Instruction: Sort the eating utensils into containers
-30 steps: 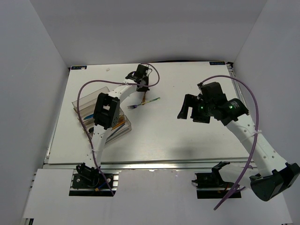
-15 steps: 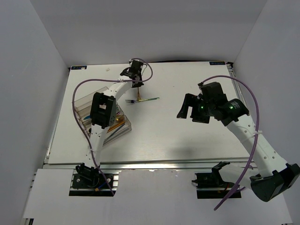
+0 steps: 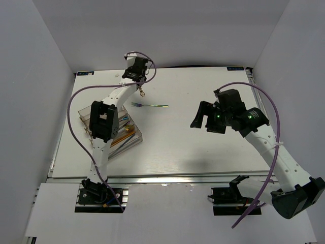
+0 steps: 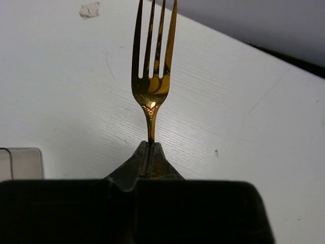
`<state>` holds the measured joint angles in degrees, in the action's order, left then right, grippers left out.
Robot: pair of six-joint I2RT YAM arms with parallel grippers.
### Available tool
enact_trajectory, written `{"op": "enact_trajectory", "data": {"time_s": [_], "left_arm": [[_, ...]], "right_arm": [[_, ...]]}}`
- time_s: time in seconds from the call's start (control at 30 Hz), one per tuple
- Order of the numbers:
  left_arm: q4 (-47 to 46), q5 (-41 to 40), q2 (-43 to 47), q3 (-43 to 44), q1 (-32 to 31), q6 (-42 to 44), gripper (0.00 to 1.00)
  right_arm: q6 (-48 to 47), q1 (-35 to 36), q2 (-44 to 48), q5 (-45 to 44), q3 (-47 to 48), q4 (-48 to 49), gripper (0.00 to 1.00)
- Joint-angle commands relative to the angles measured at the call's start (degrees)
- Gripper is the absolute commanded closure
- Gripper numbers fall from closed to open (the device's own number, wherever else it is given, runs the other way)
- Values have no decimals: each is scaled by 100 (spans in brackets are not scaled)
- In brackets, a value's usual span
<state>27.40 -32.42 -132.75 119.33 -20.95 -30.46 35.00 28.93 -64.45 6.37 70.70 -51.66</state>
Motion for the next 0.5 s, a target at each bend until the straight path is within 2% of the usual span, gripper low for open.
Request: {"op": "enact_trajectory", "data": {"time_s": [0.0,0.13,0.2,0.3,0.33,0.37,0.4,0.47], "left_arm": [[-44,-797,899,63,12,-424,100],[1018,-1213,1188,170,178,-1618,100],[1328,-1257,1443,-92,328,-2663,100],[1330,-986,2260,-1364,626,-4113,100],[1034,-889,2758,-2247,714,-4474,100],[796,-775,3041,-2726,880,-5078,100],[141,-818,3314,-3200,934,-5319,100],[-496,-1071,4035,-4419,1075,-5933,100]], "right_arm": [[33,-10,11,66,-3,270,11],[50,-10,-42,127,-21,375,11],[50,-10,-59,136,-29,420,11],[15,-10,-112,198,-73,542,11],[-2,-10,-138,215,-82,595,11],[-11,-10,-156,250,-117,622,11],[-11,-10,-173,277,-135,665,11],[-11,-10,-200,382,-170,762,11]]}}
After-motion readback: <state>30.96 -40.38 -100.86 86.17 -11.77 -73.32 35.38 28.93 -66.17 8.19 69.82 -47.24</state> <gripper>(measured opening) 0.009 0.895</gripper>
